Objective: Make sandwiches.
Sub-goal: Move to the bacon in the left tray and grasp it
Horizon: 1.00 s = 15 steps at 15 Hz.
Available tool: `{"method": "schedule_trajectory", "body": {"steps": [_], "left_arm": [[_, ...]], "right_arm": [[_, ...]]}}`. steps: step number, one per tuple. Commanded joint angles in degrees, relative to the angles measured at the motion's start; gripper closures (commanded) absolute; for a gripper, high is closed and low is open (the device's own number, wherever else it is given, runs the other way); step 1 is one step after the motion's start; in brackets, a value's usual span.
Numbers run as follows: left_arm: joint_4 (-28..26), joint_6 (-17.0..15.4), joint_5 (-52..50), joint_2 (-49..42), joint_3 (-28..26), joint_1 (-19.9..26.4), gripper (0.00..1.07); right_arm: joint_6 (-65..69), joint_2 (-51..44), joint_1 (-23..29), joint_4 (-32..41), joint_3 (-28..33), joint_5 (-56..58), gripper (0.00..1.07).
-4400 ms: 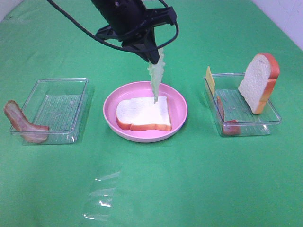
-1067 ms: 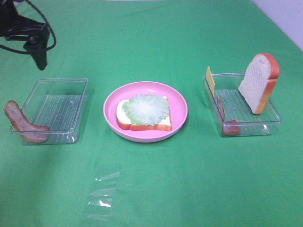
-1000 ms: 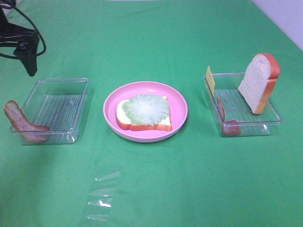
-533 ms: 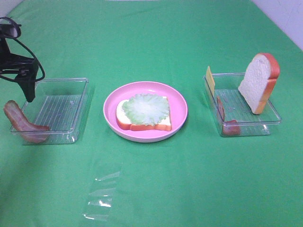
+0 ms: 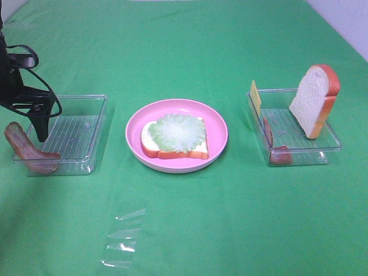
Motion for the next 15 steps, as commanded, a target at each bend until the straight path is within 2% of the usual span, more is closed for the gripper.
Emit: {"method": "schedule_trajectory", "body": {"steps": [1, 2, 5, 10, 11, 13, 14, 15], "left_arm": [[0.0, 0.34, 0.63, 0.34, 0.34, 0.11, 0.18], [0.0, 0.57, 0.34, 0.34, 0.34, 0.11, 0.22], [0.0, 0.74, 0.46, 0.34, 0.34, 0.11, 0.41], [0.0, 0.52, 0.97, 0.34, 0.34, 0.11, 0.43], [0.0, 0.52, 0.97, 0.34, 0.34, 0.11, 0.46], [0.0, 0.52, 0.4, 0.34, 0.34, 0.11, 0.64], [0.0, 0.52, 0.11, 0.34, 0.34, 0.11, 0.68], [0.0, 0.52, -0.29, 0.34, 0.34, 0.11, 0.78]], "right_arm": [[-0.52, -1.55, 0.0, 0.06, 0.11, -0.4, 0.09], [-0.52, -1.55, 0.0, 0.06, 0.11, -0.4, 0.09], [-0.52, -1.55, 0.0, 0.06, 0.11, -0.4, 0.09], [-0.52, -1.55, 0.0, 0.06, 0.11, -0.4, 0.09], [-0.52, -1.55, 0.0, 0.06, 0.11, -0.4, 0.09], [-0.52, -1.55, 0.0, 0.06, 0.11, -0.4, 0.09], [-0.52, -1.55, 0.0, 0.06, 0.11, -0.4, 0.09], [-0.52, -1.55, 0.0, 0.06, 0.11, -0.4, 0.09]]}}
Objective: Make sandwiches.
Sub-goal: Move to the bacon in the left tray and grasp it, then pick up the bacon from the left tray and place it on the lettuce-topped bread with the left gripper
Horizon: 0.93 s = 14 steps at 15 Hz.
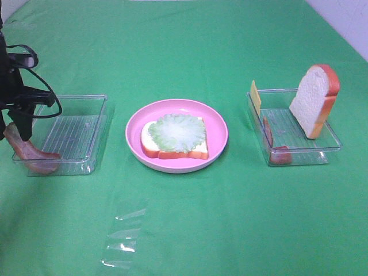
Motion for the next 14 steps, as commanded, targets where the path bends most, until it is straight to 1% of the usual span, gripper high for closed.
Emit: {"method": "schedule_trajectory", "body": {"steps": [1, 2, 3, 6, 9, 11, 13, 14], "left_arm": [[0.0, -0.11, -0.86, 0.34, 0.34, 0.11, 0.88], [0.0, -0.11, -1.09, 0.34, 0.34, 0.11, 1.01], [0.0, -0.11, -1.32, 0.34, 0.34, 0.11, 1.07], [0.0, 0.23, -1.72, 0.17, 0.34, -0.06, 1.07], [-6.76, 3.72, -1.72, -3.04, 0.29, -0.06, 1.07], [-10.43, 4.07, -2.64, -6.99, 0.23, -0.06, 1.07], [-13.81, 5.73, -2.52, -10.71, -0.06, -0.06, 1.07], [-17.42, 6.53, -1.89, -12.83, -2.06, -0.29, 1.07]], "right_arm": [[-0.52, -1.55, 0.0, 0.06, 0.11, -0.4, 0.09], [-0.52, -1.55, 0.0, 0.06, 0.11, -0.4, 0.09], [-0.52, -1.55, 0.0, 0.06, 0.11, -0.4, 0.09], [-0.52, -1.55, 0.0, 0.06, 0.11, -0.4, 0.09], [-0.52, -1.55, 0.0, 0.06, 0.11, -0.4, 0.09], [-0.52, -1.55, 0.0, 0.06, 0.11, -0.4, 0.09], [-0.52, -1.55, 0.0, 0.06, 0.11, -0.4, 0.09], [-0.52, -1.55, 0.0, 0.06, 0.11, -0.4, 0.09]]}}
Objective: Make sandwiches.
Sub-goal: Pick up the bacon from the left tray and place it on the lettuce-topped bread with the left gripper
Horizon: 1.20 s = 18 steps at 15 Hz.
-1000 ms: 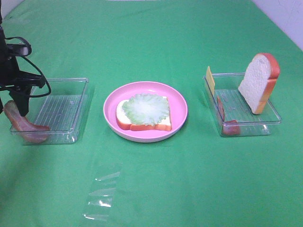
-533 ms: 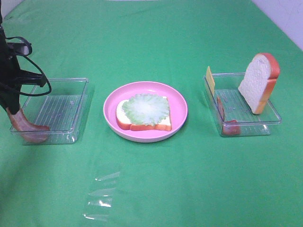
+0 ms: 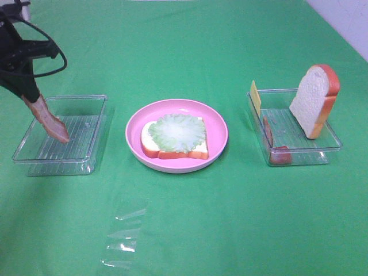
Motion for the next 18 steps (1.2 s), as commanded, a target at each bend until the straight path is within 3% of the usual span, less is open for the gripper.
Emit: {"method": "schedule_trajectory", "body": {"steps": [1, 4, 7, 13, 18], "left_arm": [[-4.76, 0.86, 0.74, -2.86, -3.5, -0.92, 1.07], [-8.19, 1.78, 1.09, -2.98, -9.4, -4.35, 1.07], [-15.3, 3.9, -2.69, -1.89, -13.24, -9.17, 1.07], [-28.99, 12.38, -8.94, 9.11, -13.92, -18.74, 1.07], [-31.05, 13.52, -10.54, 14.9, -13.98, -22.46, 1.07]], "right_arm": [[-0.52, -1.55, 0.0, 0.06, 0.11, -0.4, 0.09], [-0.52, -1.55, 0.0, 0.06, 0.11, -0.4, 0.09], [-0.52, -1.55, 0.0, 0.06, 0.11, -0.4, 0.09], [-0.52, -1.55, 0.0, 0.06, 0.11, -0.4, 0.09], [-0.52, -1.55, 0.0, 0.06, 0.11, -0.4, 0.09]]}}
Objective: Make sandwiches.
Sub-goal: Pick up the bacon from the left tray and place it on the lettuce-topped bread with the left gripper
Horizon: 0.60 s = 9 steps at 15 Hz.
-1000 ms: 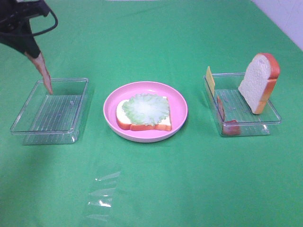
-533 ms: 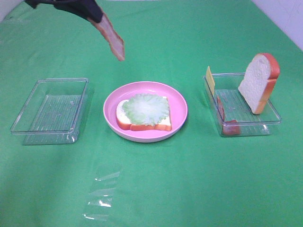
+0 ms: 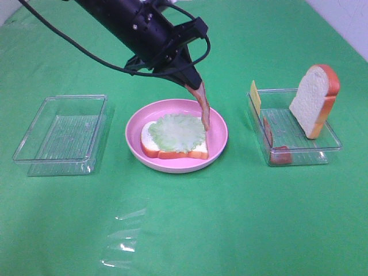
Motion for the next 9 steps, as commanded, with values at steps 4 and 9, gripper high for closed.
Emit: {"method": "schedule_trajectory", "body": {"steps": [4, 9], "left_arm": [[-2.35, 3.04, -2.81, 3.72, -0.23, -1.6, 1.07], [1.95, 3.21, -5.73, 6.07, -0.23, -1.6, 1.07]], "right_arm": [[-0.52, -1.55, 0.0, 0.06, 0.11, -0.4, 0.09], [-0.52, -1.55, 0.0, 0.06, 0.11, -0.4, 0.09]]}}
